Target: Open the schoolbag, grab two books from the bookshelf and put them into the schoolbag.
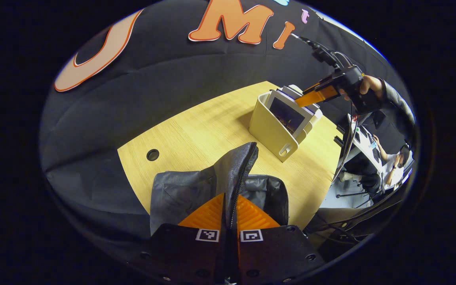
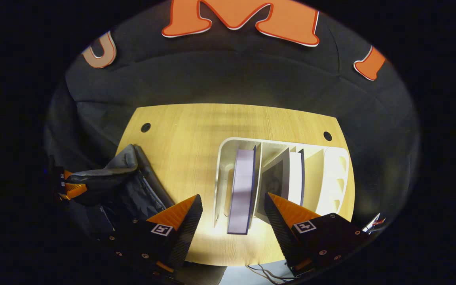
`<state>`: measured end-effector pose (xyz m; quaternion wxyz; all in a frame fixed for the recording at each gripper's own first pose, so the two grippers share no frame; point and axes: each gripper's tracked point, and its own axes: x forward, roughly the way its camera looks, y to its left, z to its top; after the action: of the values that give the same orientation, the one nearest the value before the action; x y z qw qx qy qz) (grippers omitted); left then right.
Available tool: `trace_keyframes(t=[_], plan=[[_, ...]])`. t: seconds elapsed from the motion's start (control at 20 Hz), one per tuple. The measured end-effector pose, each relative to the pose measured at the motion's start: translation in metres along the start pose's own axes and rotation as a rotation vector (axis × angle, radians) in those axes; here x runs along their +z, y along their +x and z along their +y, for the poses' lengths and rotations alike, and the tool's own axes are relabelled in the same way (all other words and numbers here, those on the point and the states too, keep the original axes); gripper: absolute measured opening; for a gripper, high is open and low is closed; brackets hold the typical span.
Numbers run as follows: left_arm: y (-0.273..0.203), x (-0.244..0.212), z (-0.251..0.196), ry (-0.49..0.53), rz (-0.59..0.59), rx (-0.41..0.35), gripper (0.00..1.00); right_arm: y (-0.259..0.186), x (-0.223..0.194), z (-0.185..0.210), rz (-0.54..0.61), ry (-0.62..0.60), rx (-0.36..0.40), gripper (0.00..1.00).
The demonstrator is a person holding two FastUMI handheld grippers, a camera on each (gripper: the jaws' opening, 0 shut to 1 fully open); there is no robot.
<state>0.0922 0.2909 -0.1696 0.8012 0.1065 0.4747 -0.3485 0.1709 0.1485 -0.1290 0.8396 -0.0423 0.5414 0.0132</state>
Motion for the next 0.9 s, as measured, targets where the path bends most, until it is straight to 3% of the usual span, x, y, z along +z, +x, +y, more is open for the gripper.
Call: trace_keyframes(t=[0.35, 0.5, 0.65, 0.9], plan=[[0.004, -0.001, 0.000, -0.024, 0.007, 0.002, 0.06, 0.033, -0.002, 0.005, 0.147, 0.055, 0.018, 0.70], [0.004, -0.003, 0.001, -0.036, 0.008, 0.007, 0.06, 0.043, -0.007, -0.001, 0.194, 0.048, -0.021, 0.61], [0.006, -0.003, 0.000, -0.048, 0.009, 0.016, 0.06, 0.047, -0.014, 0.001, 0.225, 0.110, -0.029, 0.43], [0.015, -0.003, -0.006, -0.036, 0.031, 0.012, 0.06, 0.043, -0.017, -0.003, 0.231, 0.184, -0.018, 0.35]])
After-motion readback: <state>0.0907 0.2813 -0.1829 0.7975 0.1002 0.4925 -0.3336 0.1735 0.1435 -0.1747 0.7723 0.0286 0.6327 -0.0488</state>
